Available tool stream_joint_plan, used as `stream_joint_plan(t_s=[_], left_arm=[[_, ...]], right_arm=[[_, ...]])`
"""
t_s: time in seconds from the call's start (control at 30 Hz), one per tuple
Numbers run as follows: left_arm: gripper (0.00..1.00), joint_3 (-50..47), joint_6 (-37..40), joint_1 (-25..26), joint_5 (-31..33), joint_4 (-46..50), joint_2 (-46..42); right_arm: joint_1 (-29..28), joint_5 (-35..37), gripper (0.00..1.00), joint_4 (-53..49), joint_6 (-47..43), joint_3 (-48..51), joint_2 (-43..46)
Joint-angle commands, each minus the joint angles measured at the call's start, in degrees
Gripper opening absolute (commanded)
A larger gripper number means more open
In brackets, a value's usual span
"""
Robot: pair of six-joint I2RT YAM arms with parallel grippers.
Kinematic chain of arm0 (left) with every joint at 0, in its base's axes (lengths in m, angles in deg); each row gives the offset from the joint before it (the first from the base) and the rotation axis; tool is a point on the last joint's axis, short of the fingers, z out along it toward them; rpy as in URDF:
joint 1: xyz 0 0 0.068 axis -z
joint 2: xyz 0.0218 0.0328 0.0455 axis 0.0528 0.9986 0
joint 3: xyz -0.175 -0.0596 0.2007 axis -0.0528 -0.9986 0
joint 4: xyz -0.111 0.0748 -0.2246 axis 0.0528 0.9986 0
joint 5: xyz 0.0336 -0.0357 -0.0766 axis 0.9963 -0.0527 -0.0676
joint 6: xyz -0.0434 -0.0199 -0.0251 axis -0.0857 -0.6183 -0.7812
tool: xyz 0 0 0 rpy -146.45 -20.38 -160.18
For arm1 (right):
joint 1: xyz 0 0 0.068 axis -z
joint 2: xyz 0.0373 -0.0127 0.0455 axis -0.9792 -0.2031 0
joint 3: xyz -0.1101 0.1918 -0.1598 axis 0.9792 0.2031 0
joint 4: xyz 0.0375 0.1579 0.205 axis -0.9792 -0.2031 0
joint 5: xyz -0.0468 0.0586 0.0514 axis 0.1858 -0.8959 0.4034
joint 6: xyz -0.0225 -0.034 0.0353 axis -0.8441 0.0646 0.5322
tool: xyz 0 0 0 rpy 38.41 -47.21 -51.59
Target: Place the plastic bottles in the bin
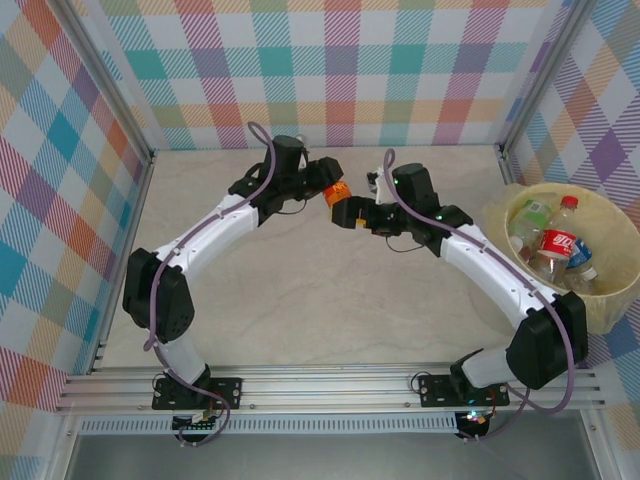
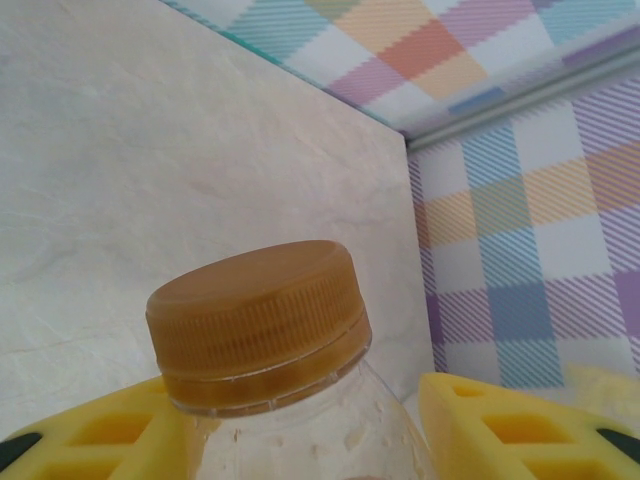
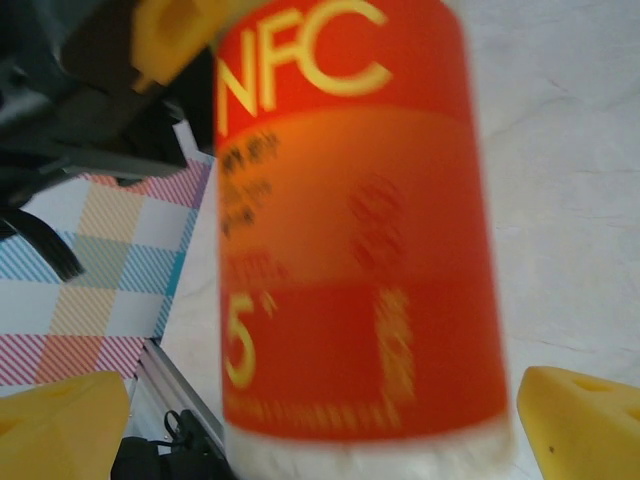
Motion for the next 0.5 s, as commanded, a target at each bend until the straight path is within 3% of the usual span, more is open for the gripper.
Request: stream_joint_plan(t_s=[0.0, 0.3, 0.47], left_arm=[[0.51, -1.25, 2.74, 0.32, -5.68, -4.36, -2.95], [0.51, -1.85, 3.2, 0.82, -9.57, -5.97, -4.12], [0.51, -1.96, 2.82, 0.9, -10.63, -6.64, -4.21]], right_arm=[[-0.51, 1.16, 1.0, 4.83, 1.54, -1.31, -1.04], [-0.87, 2.14, 0.99, 9.93, 3.18, 0.43, -1.09], [-0.96, 3.52, 0.82, 10.12, 3.24, 0.77, -1.15]])
